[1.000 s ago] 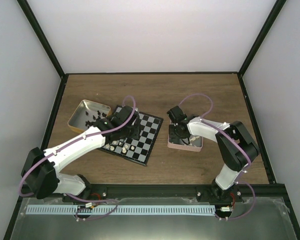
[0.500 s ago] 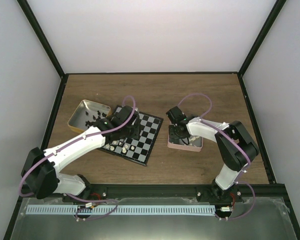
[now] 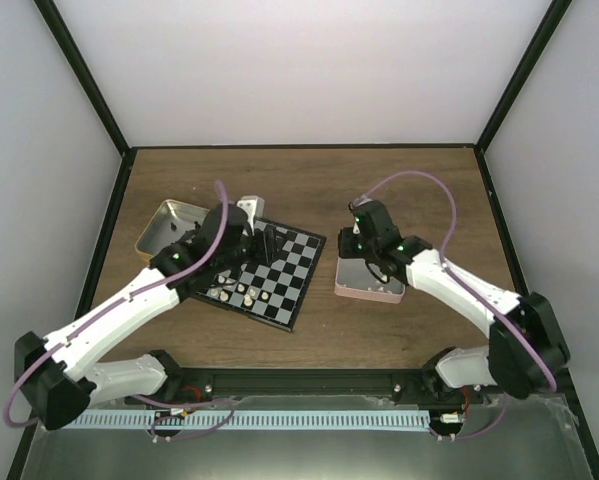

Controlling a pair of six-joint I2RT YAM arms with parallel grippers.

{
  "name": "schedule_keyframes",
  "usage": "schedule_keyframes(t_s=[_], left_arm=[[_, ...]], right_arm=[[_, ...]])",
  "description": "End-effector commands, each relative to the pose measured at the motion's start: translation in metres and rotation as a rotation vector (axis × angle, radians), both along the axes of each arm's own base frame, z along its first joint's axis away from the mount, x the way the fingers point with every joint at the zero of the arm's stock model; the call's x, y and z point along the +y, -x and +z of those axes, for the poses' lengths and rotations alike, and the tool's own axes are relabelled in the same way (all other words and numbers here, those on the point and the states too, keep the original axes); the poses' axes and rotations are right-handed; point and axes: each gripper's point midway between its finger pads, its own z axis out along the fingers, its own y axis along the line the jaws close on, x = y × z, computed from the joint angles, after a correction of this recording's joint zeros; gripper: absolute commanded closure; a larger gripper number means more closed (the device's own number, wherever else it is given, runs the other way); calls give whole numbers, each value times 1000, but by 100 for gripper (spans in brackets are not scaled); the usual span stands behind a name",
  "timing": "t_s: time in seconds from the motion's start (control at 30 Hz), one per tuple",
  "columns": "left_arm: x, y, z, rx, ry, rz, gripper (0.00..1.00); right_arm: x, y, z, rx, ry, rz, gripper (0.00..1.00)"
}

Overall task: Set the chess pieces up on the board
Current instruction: Pick up the chess piece from the storage box, then place the chess piece on the chessboard.

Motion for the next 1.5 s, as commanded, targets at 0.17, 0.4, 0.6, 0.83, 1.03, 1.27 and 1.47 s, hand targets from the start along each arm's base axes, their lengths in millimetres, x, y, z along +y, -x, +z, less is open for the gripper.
schedule_keyframes(t_s=[0.17,0.4,0.6,0.83,1.03,1.27,1.47], left_arm=[[-22,17,86,-124,371,-109,27],[-42,30,87,-39,452,-225,25],[-62,42,96,42,527,-335,44],[-57,30,69,97,457,-253,56],[-63,32,67,124,479,-280,66],[-72,42,63,170,529,-340,84],[-73,43,60,171,524,-355,90]], right_arm=[[66,49,101,-317,-369,498,92],[86,97,144,-425,-494,800,92],[92,113,155,-435,-528,913,92],[92,114,161,-447,-539,924,92],[93,114,162,-452,-546,921,91],[94,107,160,-449,-548,891,91],[94,103,157,-440,-545,866,91]])
